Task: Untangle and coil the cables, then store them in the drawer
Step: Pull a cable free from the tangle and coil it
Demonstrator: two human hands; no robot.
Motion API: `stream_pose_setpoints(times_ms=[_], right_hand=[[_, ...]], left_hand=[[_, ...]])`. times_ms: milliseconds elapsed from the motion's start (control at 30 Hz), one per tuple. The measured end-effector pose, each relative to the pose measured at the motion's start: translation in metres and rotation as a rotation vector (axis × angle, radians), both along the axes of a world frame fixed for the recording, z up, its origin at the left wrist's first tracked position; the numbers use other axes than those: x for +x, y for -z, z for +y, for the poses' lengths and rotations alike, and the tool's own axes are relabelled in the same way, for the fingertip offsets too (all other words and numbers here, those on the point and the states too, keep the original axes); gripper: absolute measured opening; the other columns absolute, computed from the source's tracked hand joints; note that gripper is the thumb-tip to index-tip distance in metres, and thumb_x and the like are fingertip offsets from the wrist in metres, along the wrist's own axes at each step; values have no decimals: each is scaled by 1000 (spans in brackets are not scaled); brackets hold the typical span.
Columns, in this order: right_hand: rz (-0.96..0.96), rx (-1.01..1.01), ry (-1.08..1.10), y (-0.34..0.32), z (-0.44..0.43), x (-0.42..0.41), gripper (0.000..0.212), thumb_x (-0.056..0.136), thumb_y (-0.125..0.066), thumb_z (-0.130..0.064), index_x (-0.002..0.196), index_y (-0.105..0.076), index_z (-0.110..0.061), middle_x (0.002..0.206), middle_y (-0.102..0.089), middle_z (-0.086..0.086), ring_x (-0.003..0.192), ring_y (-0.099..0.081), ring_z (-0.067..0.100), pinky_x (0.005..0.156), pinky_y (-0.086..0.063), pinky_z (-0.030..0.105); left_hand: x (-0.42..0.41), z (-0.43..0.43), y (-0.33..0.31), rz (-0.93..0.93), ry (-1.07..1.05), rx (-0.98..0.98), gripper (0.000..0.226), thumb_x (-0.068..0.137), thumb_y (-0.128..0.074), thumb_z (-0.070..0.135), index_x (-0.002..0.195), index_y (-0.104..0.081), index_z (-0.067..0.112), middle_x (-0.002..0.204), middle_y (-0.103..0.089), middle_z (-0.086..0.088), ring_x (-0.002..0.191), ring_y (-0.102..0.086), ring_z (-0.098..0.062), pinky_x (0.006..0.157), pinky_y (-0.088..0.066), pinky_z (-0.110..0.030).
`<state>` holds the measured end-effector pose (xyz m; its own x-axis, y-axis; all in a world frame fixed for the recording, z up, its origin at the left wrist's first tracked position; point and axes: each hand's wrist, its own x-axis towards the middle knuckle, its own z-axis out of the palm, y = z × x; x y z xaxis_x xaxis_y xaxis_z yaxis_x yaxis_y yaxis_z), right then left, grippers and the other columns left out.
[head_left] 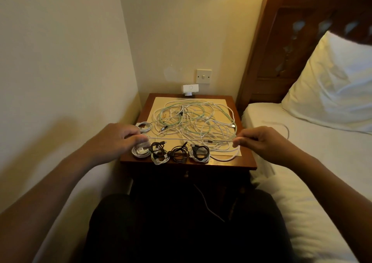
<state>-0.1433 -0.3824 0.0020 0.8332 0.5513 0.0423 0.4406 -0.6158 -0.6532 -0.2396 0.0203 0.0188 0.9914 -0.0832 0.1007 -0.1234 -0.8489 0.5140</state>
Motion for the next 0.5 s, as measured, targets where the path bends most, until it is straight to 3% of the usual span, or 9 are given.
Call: stream_pose_setpoints(times_ms=[100, 200, 367, 500], right_hand=[[0, 20, 31, 4, -14, 7, 34, 88, -55, -53, 105, -78, -35, 103, -73, -25, 94, -67, -2, 70, -56, 19], [-18, 10, 81, 4, -32, 12, 15, 93, -58, -44, 96, -73, -45, 82, -69, -35, 85, -64, -10, 65, -49, 9], [-58, -199, 130, 16, -58, 19, 17, 103, -59, -28, 102, -72, -38, 92, -70, -20, 90, -64, 8, 73, -46, 21], [-83, -268, 189, 31, -66, 15, 16, 102, -61, -24, 101, -76, -29, 80, -66, -19, 80, -62, 6, 70, -45, 21]], left_hand=[[16, 19, 4, -146, -121, 54, 35, 95, -64, 42, 65, -65, 25, 58, -60, 3, 59, -54, -12, 61, -41, -37], [30, 39, 8, -203, -211, 96, 37, 97, -66, 37, 66, -64, 16, 57, -58, 0, 60, -54, -18, 59, -37, -32], [41, 60, 17, -247, -315, 173, 41, 100, -63, 34, 65, -60, 12, 61, -60, -2, 64, -56, -24, 62, -40, -40], [44, 56, 16, -237, -346, 184, 43, 100, -60, 36, 63, -61, 14, 62, -60, 2, 66, -58, -24, 61, -38, -37]])
